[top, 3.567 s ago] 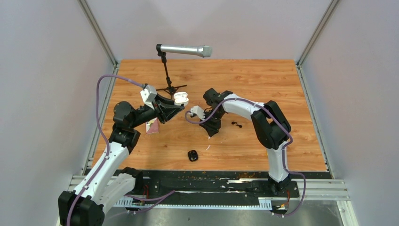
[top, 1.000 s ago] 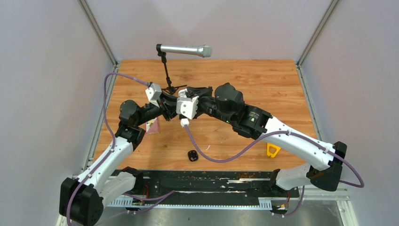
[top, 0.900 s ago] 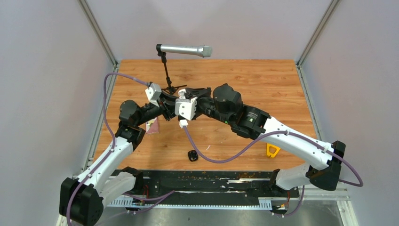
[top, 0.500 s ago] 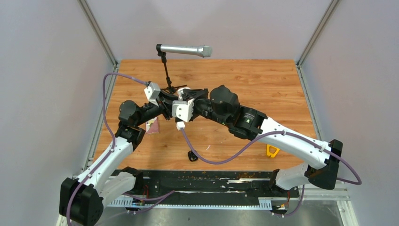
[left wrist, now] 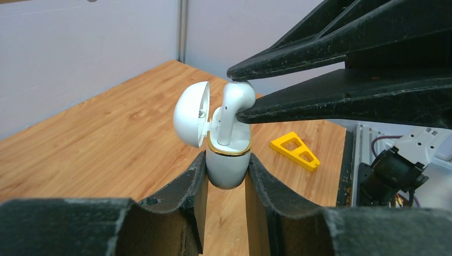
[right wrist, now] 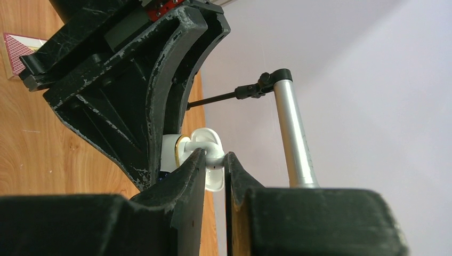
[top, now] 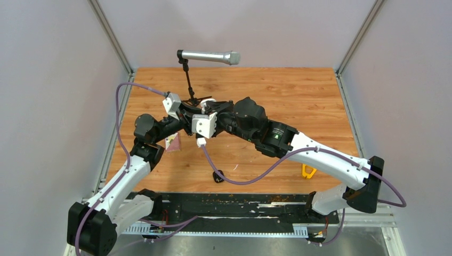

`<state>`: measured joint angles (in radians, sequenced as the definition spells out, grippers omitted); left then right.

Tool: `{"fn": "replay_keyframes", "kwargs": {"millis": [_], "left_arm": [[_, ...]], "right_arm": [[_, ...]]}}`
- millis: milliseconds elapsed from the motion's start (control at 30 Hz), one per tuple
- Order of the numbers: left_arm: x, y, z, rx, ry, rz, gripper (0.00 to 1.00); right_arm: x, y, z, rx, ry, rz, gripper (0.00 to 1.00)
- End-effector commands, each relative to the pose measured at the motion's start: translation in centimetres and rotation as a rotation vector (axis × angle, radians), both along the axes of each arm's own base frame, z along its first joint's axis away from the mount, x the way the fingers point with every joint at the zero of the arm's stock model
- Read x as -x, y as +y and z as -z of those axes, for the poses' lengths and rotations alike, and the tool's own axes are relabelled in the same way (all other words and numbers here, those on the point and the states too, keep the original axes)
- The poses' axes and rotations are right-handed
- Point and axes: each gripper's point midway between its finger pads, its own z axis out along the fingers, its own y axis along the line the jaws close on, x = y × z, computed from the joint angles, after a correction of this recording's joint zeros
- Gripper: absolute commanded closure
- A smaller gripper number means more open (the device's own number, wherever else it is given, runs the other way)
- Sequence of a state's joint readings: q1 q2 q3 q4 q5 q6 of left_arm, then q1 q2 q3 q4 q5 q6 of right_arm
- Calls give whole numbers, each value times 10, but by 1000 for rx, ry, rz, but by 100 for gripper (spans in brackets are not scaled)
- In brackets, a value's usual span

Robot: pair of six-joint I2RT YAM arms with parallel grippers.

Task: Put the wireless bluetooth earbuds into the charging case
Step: Place the earbud in the charging case.

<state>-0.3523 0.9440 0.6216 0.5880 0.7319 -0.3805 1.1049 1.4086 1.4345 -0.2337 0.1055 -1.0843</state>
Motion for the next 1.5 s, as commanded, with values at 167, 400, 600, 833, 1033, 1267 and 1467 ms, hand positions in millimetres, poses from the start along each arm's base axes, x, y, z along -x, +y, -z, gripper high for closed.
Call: {"fn": "replay_keyframes", "kwargs": {"millis": [167, 400, 600, 833, 1033, 1267, 1467], "left_arm": [[1, 3, -24, 47, -53, -22, 100], [3, 2, -22, 38, -64, -10, 100], [4, 3, -19, 34, -67, -12, 100], [5, 3, -19, 34, -72, -13, 100], [5, 4, -18, 33, -67, -15, 100], [4, 3, -17, 34, -66, -16, 100], [4, 3, -16, 30, -65, -16, 100]], "right_arm": [[0, -2, -9, -12, -21, 9, 100], [3, 0, -4, 3, -18, -10, 100], [9, 3, 1, 30, -8, -38, 87], [12, 2, 5, 53, 6, -50, 77], [12, 1, 6, 56, 15, -47, 67], [15, -4, 3, 48, 32, -43, 60], [19, -11, -3, 45, 42, -42, 59]]}}
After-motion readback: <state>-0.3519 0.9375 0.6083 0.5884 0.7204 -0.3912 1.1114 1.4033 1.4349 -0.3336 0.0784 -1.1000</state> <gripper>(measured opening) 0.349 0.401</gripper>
